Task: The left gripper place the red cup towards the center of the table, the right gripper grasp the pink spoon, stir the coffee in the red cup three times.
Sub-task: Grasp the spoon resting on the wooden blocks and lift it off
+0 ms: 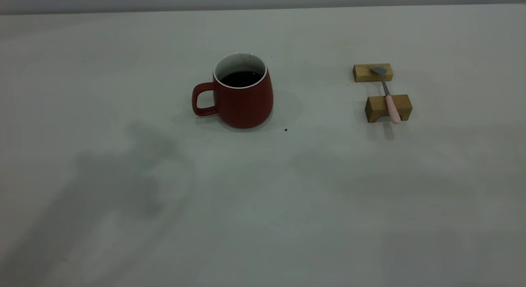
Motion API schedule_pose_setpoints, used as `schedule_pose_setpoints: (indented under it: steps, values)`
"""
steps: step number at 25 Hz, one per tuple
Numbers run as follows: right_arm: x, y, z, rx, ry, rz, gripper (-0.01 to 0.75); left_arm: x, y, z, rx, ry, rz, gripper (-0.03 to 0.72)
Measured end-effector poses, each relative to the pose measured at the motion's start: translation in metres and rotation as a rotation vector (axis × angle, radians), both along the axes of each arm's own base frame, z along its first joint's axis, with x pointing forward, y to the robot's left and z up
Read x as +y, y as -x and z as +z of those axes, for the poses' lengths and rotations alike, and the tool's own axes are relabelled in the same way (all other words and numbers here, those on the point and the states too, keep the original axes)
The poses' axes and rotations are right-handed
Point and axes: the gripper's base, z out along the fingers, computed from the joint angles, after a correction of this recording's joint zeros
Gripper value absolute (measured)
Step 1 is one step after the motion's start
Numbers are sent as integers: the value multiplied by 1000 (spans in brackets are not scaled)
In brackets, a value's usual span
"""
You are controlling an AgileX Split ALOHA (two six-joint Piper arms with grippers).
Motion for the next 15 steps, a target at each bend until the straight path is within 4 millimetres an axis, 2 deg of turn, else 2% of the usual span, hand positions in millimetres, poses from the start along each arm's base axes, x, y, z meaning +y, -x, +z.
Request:
schedule_pose_setpoints:
  steps: [3, 6, 10, 13, 15]
  values:
    - [0, 0, 0, 0, 0, 0, 237, 22, 46, 12, -52, 39, 38, 595]
    - [0, 0, 0, 0, 0, 0, 237, 54, 94, 10, -101, 77, 97, 595]
    - [0, 0, 0, 0, 0, 0, 237, 96, 157, -10, -206, 107, 261, 595]
    - [0, 0, 0, 0, 0, 0, 237, 110, 195, -31, -322, 142, 365, 595]
    - [0, 0, 0, 0, 0, 0, 237, 113, 212, -46, -386, 172, 418, 595]
